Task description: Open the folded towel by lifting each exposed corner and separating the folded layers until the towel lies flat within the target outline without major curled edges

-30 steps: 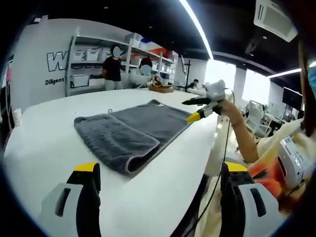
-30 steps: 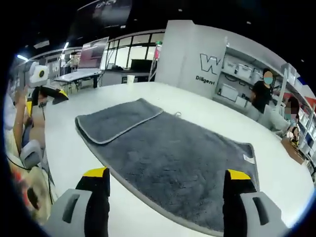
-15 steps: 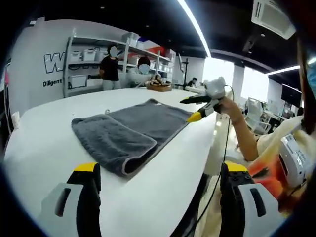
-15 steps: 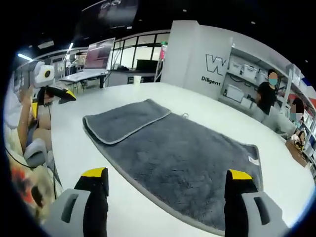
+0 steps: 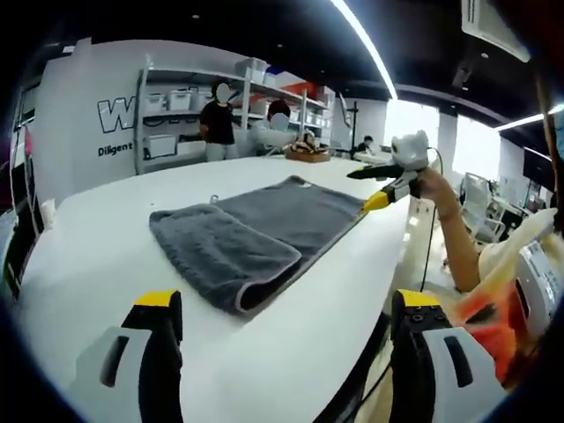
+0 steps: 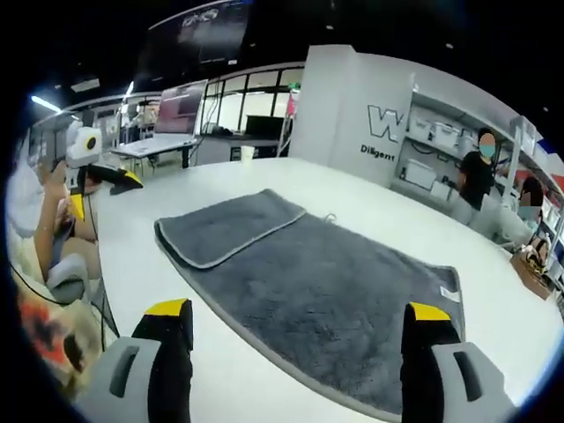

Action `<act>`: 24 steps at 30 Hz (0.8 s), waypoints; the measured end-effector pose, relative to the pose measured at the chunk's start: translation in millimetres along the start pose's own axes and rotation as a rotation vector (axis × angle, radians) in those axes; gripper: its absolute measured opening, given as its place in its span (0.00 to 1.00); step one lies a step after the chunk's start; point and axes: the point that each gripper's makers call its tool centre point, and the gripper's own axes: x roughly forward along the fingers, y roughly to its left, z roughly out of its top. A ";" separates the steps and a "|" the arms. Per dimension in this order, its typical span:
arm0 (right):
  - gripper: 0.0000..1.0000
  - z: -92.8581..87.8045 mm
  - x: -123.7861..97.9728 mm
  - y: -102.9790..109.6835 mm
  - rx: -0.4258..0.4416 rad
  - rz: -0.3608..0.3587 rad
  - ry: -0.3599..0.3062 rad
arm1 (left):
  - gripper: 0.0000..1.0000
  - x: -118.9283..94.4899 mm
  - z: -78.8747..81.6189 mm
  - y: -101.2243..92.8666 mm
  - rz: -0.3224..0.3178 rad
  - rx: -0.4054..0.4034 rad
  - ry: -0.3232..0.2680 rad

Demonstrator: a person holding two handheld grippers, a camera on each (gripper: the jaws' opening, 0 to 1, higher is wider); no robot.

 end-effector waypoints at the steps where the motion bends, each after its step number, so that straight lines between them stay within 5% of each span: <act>1: 0.99 -1.1 -0.3 -1.5 0.000 -0.004 0.002 | 0.95 4.2 1.9 -2.7 -0.004 0.006 0.001; 11: 0.99 0.5 0.0 4.2 -0.015 0.036 -0.005 | 0.87 60.3 7.4 -17.3 -0.011 0.040 0.027; 16: 0.98 5.1 -2.3 5.7 -0.018 0.044 -0.021 | 0.80 85.4 -1.4 -11.7 0.039 0.105 0.084; 24: 0.97 3.6 -0.7 10.9 -0.035 0.059 -0.014 | 0.67 113.9 -4.5 -4.3 0.068 0.087 0.084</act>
